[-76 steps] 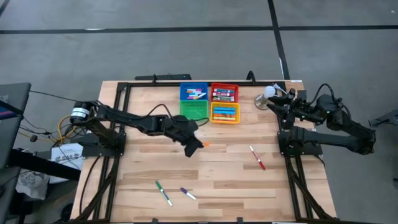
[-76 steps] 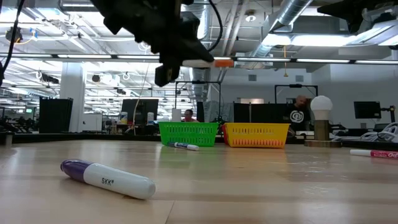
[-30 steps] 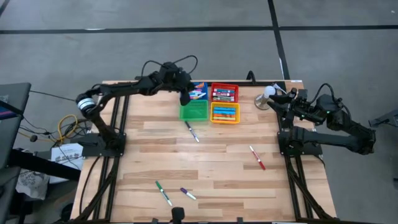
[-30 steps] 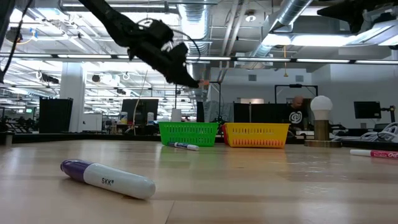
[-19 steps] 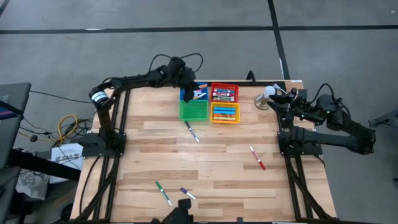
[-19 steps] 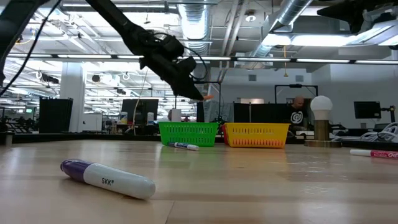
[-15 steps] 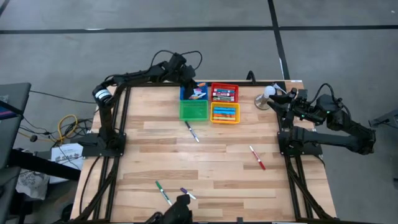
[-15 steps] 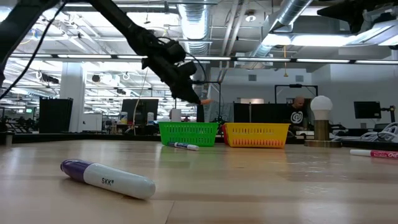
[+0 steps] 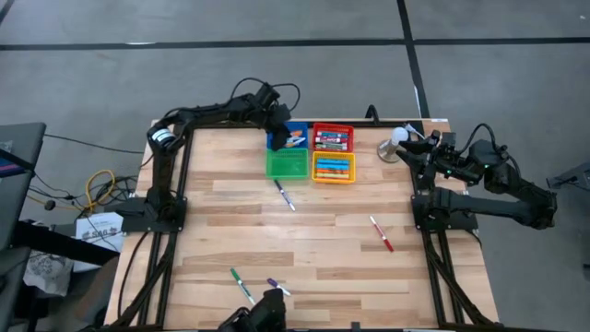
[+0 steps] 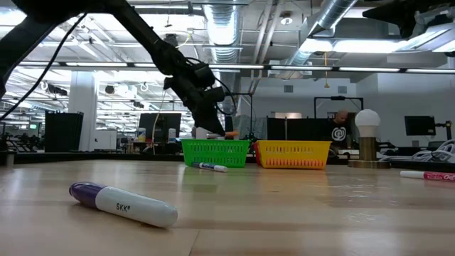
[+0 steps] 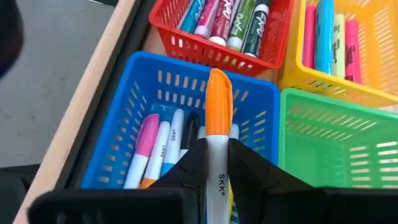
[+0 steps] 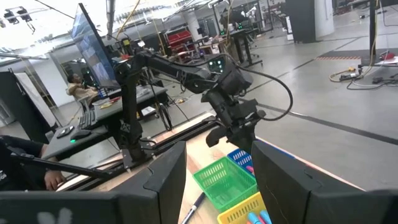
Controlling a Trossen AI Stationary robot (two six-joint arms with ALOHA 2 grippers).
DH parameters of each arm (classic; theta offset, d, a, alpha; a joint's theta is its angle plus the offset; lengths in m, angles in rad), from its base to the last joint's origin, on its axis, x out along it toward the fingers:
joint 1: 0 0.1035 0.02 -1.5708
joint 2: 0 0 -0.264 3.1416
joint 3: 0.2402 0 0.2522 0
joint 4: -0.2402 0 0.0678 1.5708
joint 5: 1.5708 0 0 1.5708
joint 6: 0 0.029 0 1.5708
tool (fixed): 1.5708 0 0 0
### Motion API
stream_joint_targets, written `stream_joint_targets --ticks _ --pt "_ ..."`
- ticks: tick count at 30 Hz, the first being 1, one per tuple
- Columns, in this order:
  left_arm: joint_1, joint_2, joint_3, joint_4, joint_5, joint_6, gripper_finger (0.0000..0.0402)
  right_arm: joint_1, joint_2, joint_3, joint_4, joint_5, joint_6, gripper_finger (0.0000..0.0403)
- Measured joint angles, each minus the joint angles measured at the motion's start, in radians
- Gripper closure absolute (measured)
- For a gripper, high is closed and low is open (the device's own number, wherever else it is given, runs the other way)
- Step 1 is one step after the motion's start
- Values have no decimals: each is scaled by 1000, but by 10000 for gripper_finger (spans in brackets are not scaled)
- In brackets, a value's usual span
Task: Pick & Place Markers
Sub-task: Put the orange pen into the blue bin
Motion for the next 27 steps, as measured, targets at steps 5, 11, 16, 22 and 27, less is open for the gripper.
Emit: stream_joint_targets --ticks 5,11,16,22,27 --pt "3 15 0 -5 1 9 351 0 0 0 0 0 0 233" --pt "17 31 0 -9 -2 9 351 0 0 0 0 -1 0 233" --pt "36 48 -1 -33 11 6 351 0 0 0 0 -1 0 233" --pt "40 50 0 -29 25 6 351 0 0 0 0 -2 0 233" --pt "40 50 0 -29 27 -8 351 0 0 0 0 -2 0 233"
